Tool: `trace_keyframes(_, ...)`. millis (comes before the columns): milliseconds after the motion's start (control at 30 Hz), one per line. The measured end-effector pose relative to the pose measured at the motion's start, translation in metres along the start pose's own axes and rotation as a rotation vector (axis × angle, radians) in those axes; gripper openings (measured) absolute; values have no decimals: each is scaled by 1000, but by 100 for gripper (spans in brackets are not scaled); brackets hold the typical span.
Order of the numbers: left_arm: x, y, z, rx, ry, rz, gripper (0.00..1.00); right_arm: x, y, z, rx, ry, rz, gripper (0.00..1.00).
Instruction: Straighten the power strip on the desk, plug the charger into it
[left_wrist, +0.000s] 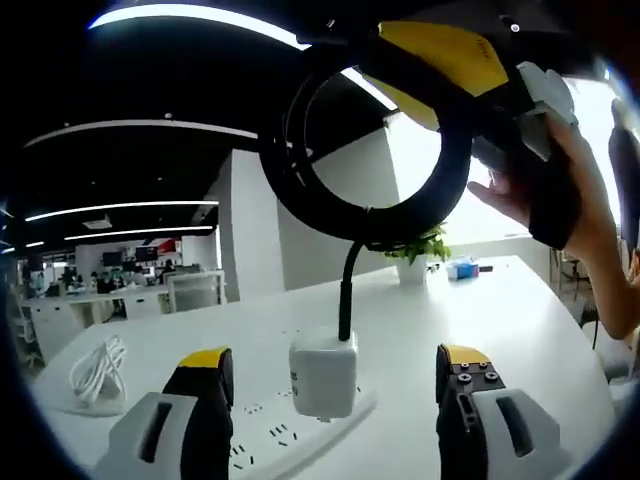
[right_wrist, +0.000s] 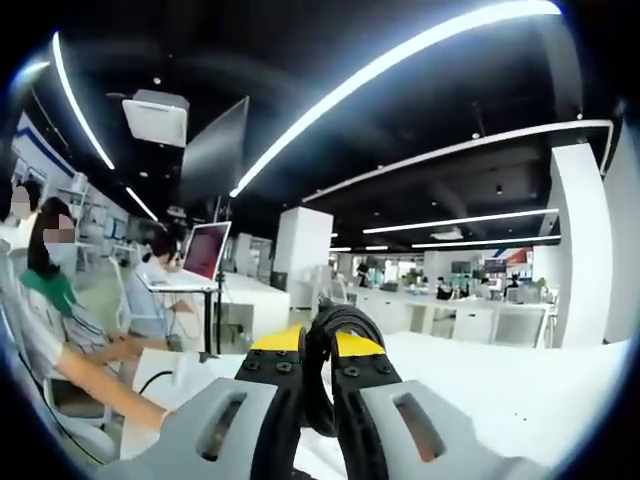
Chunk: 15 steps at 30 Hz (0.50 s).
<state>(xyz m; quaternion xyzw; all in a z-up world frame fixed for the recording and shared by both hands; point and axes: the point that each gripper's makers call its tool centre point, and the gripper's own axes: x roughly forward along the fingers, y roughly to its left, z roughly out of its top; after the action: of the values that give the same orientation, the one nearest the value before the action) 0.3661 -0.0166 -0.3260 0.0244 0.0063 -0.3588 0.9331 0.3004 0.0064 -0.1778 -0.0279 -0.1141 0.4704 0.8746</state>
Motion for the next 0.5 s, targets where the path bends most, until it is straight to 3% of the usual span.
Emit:
trace_keyframes(200,2,0,-1,-6,7,-10,75,0,2,0,-4,-1,0,6)
trace_keyframes(500,1,1,-6,-22,23,-24,55,-1,0,-1,-5,-2,-1,6)
